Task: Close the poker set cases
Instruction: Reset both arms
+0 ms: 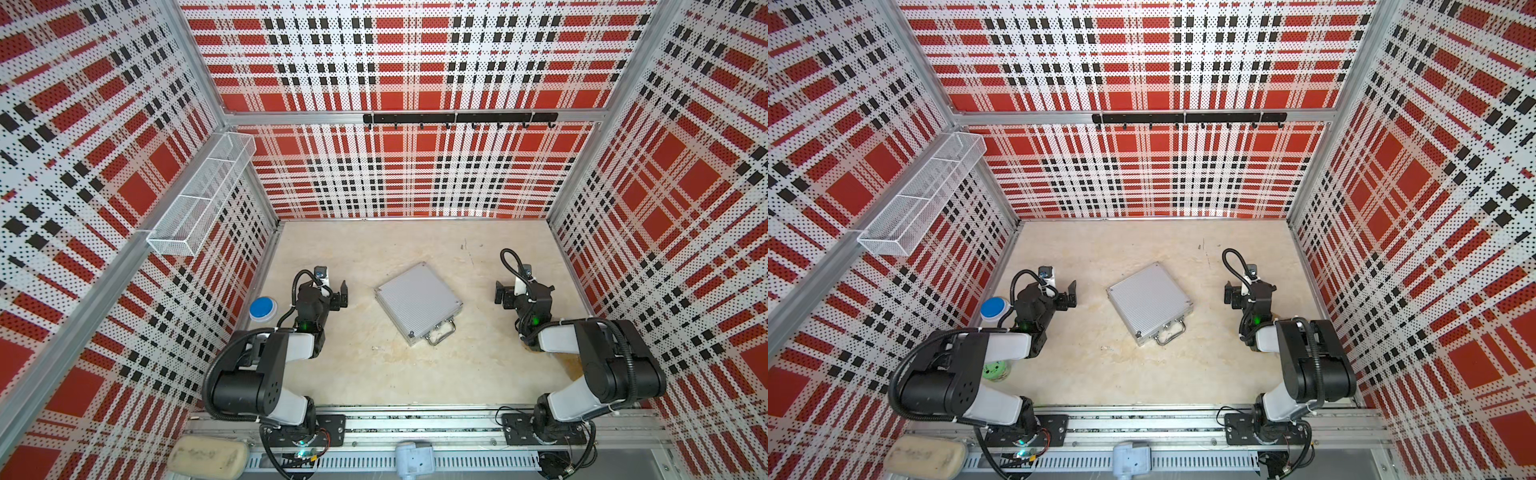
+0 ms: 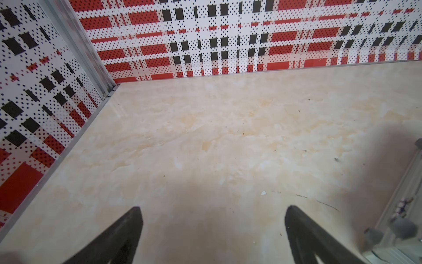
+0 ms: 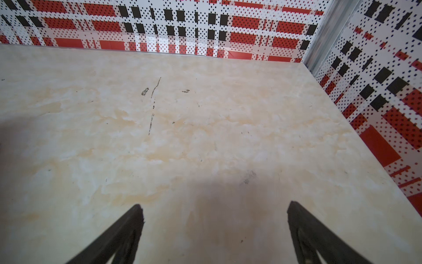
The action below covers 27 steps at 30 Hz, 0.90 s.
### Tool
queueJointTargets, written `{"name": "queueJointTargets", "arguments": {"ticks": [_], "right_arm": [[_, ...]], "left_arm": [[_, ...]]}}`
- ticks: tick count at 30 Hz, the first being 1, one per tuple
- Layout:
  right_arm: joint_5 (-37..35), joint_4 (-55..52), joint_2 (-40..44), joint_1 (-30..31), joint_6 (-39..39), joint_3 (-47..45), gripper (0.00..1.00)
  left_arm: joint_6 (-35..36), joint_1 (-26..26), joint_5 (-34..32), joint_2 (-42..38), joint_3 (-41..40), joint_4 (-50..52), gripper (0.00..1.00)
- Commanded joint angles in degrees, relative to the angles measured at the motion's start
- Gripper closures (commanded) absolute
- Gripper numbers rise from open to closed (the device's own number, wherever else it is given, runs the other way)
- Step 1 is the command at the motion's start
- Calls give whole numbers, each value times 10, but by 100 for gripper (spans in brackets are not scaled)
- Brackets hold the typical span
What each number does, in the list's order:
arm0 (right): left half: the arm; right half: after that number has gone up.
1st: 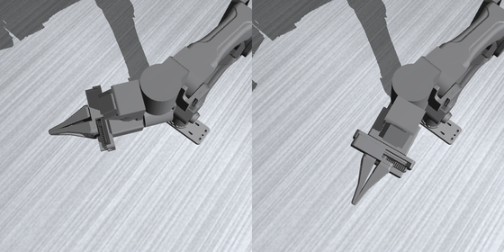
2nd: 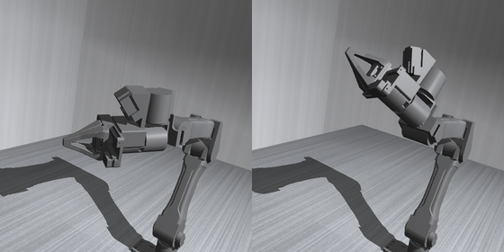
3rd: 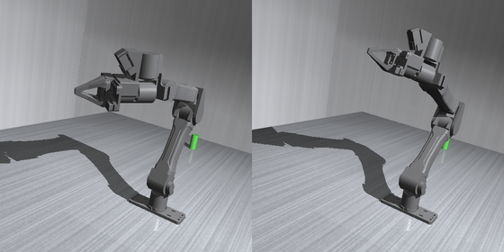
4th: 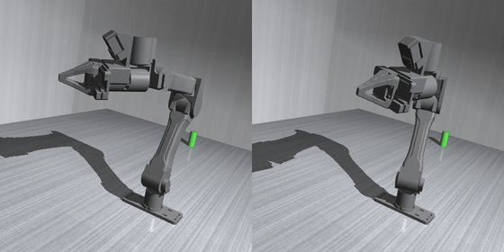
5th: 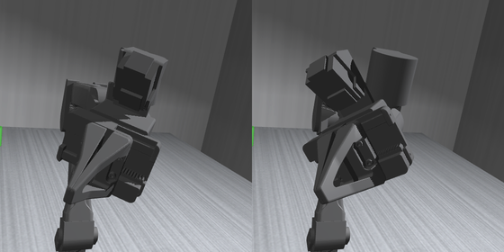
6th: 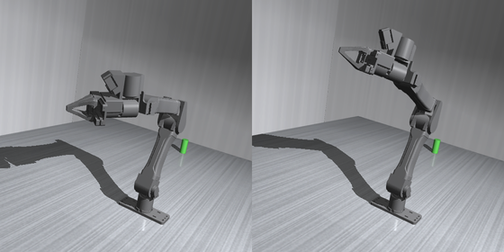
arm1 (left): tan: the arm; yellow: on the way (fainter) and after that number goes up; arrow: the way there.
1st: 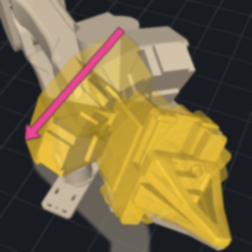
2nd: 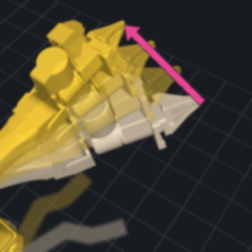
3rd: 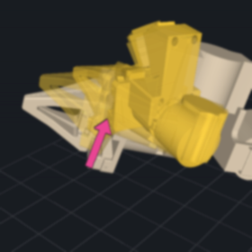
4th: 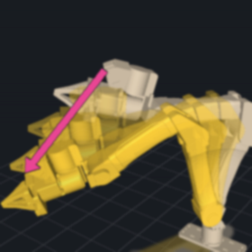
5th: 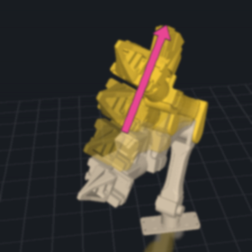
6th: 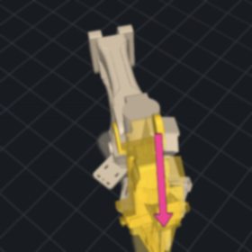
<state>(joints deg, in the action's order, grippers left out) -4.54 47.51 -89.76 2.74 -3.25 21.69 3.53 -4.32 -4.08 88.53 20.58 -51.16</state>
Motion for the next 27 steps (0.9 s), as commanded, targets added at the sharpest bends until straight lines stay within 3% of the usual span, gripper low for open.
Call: {"name": "queueJointTargets", "arguments": {"ticks": [1, 8, 27], "right_arm": [[14, 106, -14, -3, -15, -13, 0], [2, 84, -11, -3, -11, -3, 0], [-1, 70, -13, -3, -11, 5, 0]], "left_arm": [[1, -1, -25, 15, -4, -74, 1], [-18, -8, -99, 17, 18, -40, 1], [-17, -8, -100, 17, 19, -36, 1]]}}
